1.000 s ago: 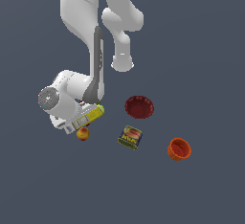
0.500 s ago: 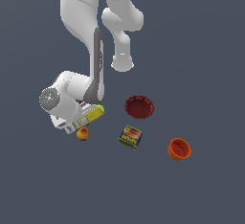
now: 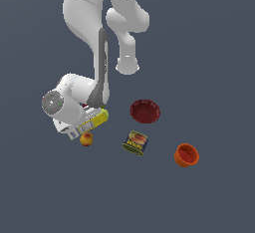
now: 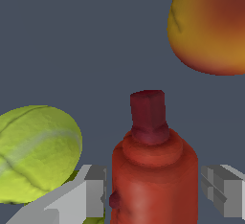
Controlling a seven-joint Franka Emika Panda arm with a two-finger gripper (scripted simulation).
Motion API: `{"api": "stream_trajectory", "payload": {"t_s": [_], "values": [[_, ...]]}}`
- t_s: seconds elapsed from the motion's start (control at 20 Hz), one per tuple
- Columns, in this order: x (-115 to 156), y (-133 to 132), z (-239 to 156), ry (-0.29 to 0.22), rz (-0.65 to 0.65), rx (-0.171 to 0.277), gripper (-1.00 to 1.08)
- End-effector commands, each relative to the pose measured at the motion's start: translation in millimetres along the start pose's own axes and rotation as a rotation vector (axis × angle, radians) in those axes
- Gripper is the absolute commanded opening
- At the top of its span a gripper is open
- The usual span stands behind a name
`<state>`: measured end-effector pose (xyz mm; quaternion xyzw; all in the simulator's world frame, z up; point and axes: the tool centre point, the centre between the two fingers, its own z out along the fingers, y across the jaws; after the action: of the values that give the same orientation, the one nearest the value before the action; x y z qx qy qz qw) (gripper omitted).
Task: Pick up a designated object from a clutter of objects.
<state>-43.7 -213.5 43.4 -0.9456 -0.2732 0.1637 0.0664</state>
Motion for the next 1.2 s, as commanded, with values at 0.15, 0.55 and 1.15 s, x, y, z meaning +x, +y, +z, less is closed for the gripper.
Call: {"api": "stream_trajectory", "payload": {"t_s": [0.15, 0.55, 1.15], "values": [[-3, -9, -16, 0.001, -0.001, -0.002, -1.0], [-15, -39, -62, 0.0, -0.002, 0.0, -1.0], [-43, -112, -179, -0.004, -0.004, 0.003, -1.0]]}}
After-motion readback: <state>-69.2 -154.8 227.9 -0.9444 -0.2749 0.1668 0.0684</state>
